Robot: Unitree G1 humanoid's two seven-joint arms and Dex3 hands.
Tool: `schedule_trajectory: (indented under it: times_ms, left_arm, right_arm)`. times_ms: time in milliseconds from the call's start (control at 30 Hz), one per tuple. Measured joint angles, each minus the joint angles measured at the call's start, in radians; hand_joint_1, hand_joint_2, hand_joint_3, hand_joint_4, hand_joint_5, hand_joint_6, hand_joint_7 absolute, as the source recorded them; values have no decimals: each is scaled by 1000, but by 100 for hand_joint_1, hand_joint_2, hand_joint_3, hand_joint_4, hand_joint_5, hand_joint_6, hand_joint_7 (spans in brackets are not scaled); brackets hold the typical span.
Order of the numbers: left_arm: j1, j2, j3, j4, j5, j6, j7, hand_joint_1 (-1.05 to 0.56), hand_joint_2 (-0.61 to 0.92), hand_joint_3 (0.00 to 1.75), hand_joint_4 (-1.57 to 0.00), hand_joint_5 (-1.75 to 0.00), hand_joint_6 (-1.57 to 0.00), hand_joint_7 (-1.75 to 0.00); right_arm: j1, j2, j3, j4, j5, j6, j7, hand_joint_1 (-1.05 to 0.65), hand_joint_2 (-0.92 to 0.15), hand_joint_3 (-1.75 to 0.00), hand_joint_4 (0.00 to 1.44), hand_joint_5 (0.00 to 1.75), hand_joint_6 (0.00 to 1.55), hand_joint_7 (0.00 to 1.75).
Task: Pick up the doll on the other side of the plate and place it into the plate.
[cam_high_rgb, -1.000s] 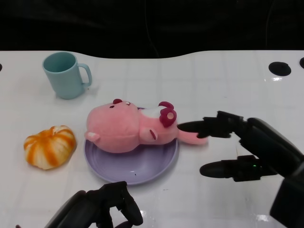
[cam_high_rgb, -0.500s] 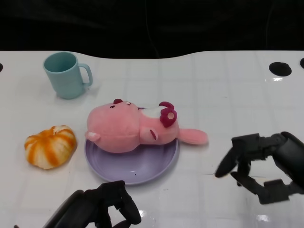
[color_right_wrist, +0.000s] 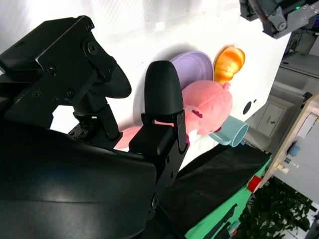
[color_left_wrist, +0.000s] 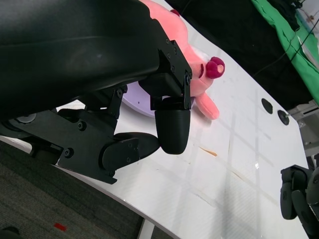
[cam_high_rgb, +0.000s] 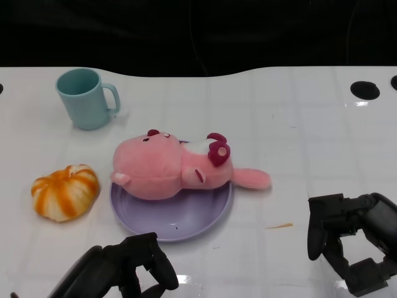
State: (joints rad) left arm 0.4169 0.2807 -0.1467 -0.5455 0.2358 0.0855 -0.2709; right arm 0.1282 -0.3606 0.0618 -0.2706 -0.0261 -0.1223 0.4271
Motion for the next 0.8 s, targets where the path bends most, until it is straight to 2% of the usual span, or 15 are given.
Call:
schedule_trajectory:
  times_ms: [267,433,800]
  left_arm:
    - [2,0,13,30,0,-47,0,-29,83,63,-62,-175,-61,-134]
    - [7,0,22,30,0,-47,0,-26,84,63,-64,-175,-62,-135]
    - [10,0,24,30,-7,-43,0,-28,84,62,-63,-175,-60,-135]
  right_arm:
    - [-14,10,12,70,-40,-63,-16,0,-32,-146,88,175,72,161]
    - [-19,11,28,80,-60,-77,-21,0,-31,-146,88,175,72,160]
    - [-44,11,35,105,-99,-101,-32,1,-28,-146,88,175,74,155]
